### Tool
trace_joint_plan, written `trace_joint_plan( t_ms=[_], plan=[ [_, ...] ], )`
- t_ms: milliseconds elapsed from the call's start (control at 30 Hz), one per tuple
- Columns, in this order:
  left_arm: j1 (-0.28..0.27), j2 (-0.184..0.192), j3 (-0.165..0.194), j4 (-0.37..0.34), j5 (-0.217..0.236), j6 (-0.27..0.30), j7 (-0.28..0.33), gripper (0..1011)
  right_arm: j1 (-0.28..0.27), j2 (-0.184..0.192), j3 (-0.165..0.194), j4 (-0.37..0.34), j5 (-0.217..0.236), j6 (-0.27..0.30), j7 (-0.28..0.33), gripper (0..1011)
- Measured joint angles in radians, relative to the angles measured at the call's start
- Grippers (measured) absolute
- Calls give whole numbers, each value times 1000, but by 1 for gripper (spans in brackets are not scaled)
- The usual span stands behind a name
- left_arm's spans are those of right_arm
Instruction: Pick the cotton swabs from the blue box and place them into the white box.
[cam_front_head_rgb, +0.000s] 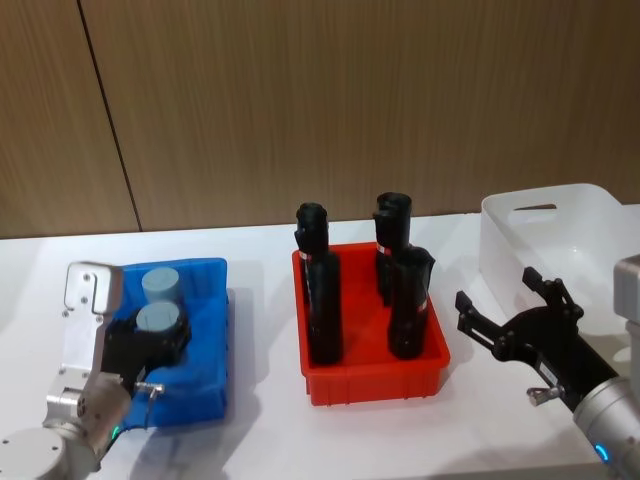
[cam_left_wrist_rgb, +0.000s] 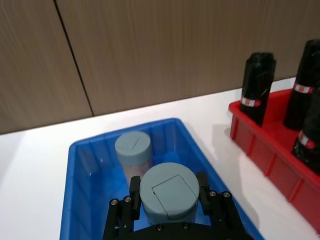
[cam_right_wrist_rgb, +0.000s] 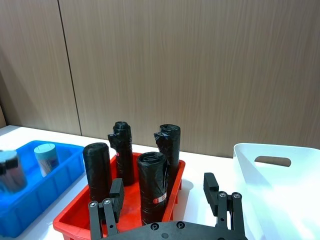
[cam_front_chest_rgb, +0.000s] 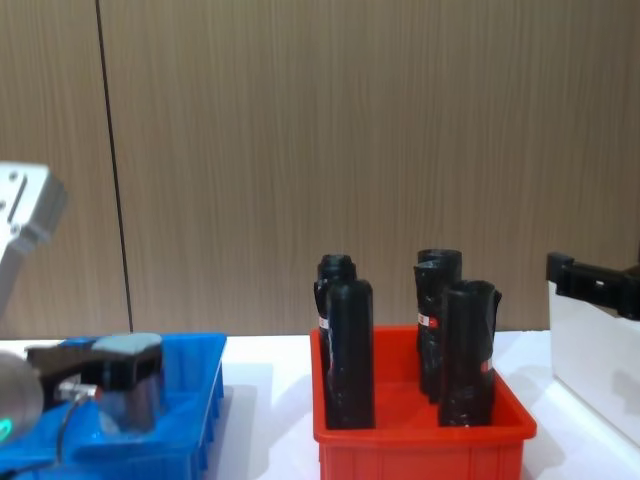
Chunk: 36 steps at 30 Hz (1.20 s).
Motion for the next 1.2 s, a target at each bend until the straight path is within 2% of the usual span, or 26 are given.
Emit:
trace_joint_plan(
  t_ms=[300,500,900,1200],
  plan=[
    [7,13,-7,-114,3,12,-55,669,0,0,0,0,0,0,0,1002],
    [1,18,-10,-173,0,40,-115,669,0,0,0,0,0,0,0,1002],
    [-29,22,-10,-255,-12,156,-248,669,0,0,0,0,0,0,0,1002],
    [-57,17,-6,-287,-18,253,-316,669,0,0,0,0,0,0,0,1002]
  ],
)
